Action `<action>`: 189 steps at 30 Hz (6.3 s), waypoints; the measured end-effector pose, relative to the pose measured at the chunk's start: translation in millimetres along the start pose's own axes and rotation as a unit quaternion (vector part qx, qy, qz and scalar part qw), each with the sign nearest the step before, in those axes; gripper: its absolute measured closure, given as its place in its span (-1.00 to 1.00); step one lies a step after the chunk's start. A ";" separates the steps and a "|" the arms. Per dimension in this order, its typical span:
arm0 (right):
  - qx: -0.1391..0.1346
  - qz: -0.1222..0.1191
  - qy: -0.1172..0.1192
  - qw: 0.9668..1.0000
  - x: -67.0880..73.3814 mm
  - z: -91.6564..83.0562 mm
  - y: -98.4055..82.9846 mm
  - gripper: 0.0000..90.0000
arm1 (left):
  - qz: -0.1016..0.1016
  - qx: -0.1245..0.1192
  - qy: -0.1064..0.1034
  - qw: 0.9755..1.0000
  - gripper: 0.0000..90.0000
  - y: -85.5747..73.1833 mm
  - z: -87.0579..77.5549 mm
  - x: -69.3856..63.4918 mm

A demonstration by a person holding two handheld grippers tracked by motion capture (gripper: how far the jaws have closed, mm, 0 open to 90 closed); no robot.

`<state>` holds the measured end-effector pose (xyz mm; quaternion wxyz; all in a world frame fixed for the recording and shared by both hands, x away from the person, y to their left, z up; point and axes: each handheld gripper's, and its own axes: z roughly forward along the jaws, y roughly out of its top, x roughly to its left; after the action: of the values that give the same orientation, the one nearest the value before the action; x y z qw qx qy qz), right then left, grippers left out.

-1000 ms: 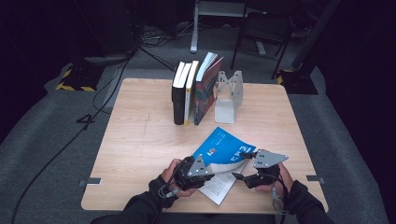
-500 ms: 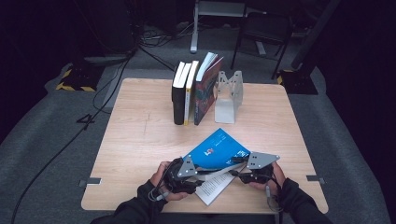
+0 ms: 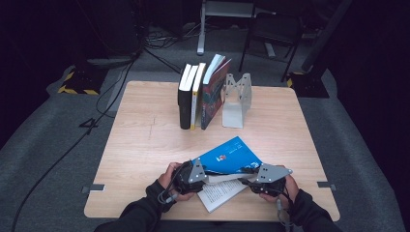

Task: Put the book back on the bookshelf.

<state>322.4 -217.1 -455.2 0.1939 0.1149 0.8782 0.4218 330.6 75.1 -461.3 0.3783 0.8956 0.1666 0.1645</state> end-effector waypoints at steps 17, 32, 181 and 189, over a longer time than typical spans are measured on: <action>0.001 0.005 -0.018 1.000 -5.6 -6.5 1.9 0.36 | 0.036 -0.002 -0.022 0.999 0.35 28.4 16.2 -4.6; 0.008 0.008 -0.009 1.000 -38.8 -19.2 -36.9 0.24 | 0.012 -0.023 -0.064 0.998 0.41 7.4 0.6 17.1; -0.094 0.090 0.029 0.991 -44.7 11.3 20.6 0.05 | -0.159 -0.096 -0.009 0.983 0.34 -18.9 -61.3 -5.6; -0.113 0.102 0.027 0.988 -45.4 5.9 28.3 0.06 | -0.146 -0.106 -0.036 0.983 0.47 -14.9 -58.4 -1.1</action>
<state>366.8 -212.1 -425.3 0.1376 0.1697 0.8133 0.5393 302.5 120.8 -433.9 0.4968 0.8218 0.2636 0.0917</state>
